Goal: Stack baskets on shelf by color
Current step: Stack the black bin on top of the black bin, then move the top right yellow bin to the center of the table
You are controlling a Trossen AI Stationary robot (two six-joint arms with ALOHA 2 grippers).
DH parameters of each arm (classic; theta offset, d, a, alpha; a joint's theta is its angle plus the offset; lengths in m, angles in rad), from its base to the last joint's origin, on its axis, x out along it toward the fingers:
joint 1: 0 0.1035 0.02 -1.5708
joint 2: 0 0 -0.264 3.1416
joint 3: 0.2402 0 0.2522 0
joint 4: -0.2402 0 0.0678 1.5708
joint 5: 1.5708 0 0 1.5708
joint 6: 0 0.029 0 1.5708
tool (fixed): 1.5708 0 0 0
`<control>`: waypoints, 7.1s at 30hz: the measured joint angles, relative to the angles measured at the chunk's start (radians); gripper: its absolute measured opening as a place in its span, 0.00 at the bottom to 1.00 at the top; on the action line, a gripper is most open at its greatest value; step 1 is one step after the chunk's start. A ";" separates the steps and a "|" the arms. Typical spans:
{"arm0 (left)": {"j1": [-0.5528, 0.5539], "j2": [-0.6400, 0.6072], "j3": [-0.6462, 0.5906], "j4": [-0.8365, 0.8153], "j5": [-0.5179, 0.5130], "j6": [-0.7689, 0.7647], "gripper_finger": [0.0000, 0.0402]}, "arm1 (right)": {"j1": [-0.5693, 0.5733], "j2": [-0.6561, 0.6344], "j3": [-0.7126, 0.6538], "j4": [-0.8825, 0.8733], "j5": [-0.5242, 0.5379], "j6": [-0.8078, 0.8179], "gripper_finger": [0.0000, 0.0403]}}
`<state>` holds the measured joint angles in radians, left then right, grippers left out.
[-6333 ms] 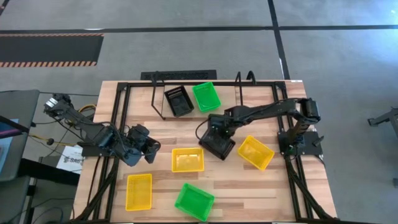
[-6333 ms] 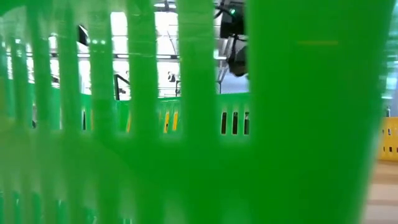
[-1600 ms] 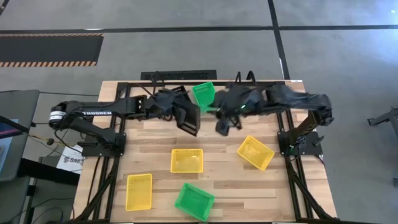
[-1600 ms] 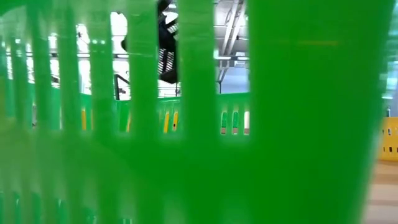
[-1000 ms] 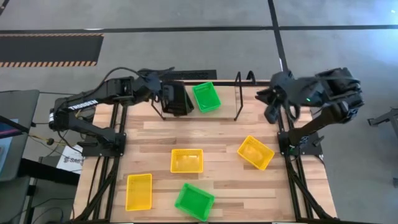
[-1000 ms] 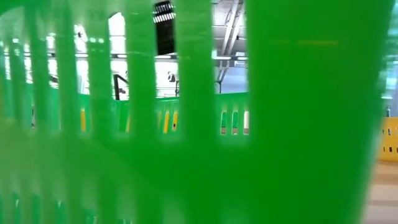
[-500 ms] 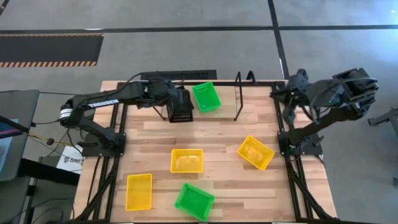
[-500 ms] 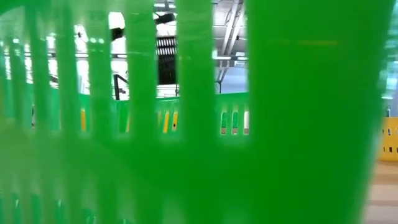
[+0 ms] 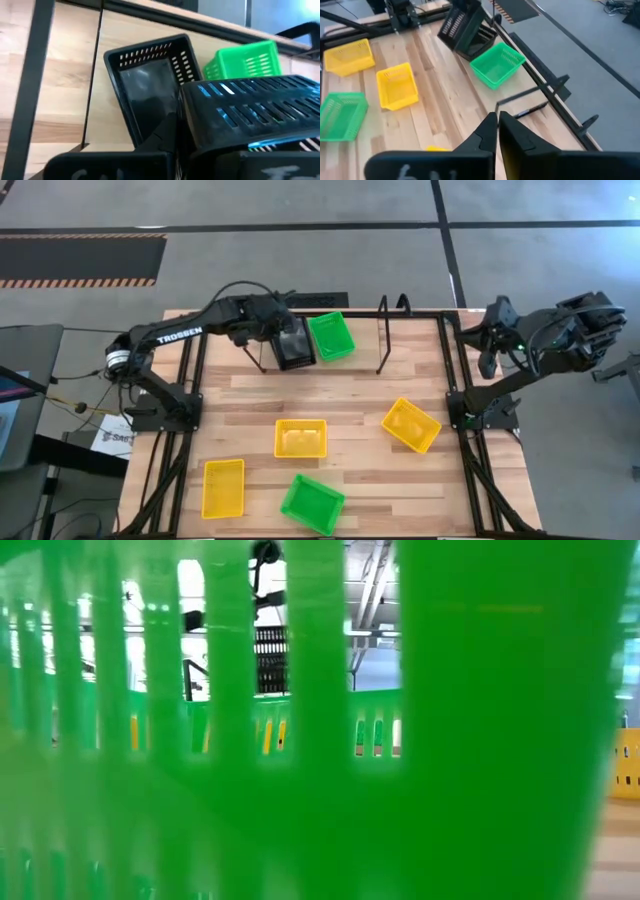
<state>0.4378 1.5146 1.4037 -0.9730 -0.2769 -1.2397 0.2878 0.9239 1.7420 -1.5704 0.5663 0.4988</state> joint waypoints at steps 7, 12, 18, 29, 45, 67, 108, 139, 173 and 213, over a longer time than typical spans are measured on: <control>0.051 0.010 0.000 -0.008 0.044 -0.004 0.00 | -0.002 -0.097 -0.097 -0.003 0.011 0.013 0.05; 0.080 0.010 0.000 -0.014 0.054 -0.012 0.00 | -0.002 -0.151 -0.132 -0.001 0.025 0.025 0.03; 0.118 0.010 0.000 -0.049 0.091 -0.039 0.00 | -0.002 -0.197 -0.157 0.001 0.052 0.025 0.04; 0.139 0.078 0.000 -0.031 0.118 -0.036 0.00 | -0.002 -0.196 -0.158 0.002 0.064 0.017 0.04; 0.181 0.161 0.000 -0.024 0.217 0.039 0.00 | -0.002 -0.200 -0.158 0.000 0.063 0.024 0.05; 0.187 0.167 -0.001 0.033 0.195 0.248 0.01 | -0.002 -0.199 -0.158 0.001 0.063 0.025 0.04; -0.205 0.154 0.238 -0.190 0.096 0.297 0.02 | -0.002 -0.199 -0.158 0.007 0.034 0.059 0.04; -0.693 0.129 0.237 -0.504 -0.514 -0.134 0.00 | -0.002 -0.085 -0.438 0.007 -0.246 0.493 0.03; -0.527 0.129 0.236 -0.205 -0.306 0.482 0.00 | 0.000 0.174 -0.752 0.637 -0.405 0.455 0.17; -0.692 0.129 0.236 -0.337 -0.390 -0.077 0.00 | -0.160 0.152 -0.409 0.599 -0.707 -0.222 0.09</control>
<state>-0.2540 1.6436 1.6402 -1.3104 -0.6671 -1.3167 0.1280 1.0756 1.3326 -0.9712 -0.1410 0.2767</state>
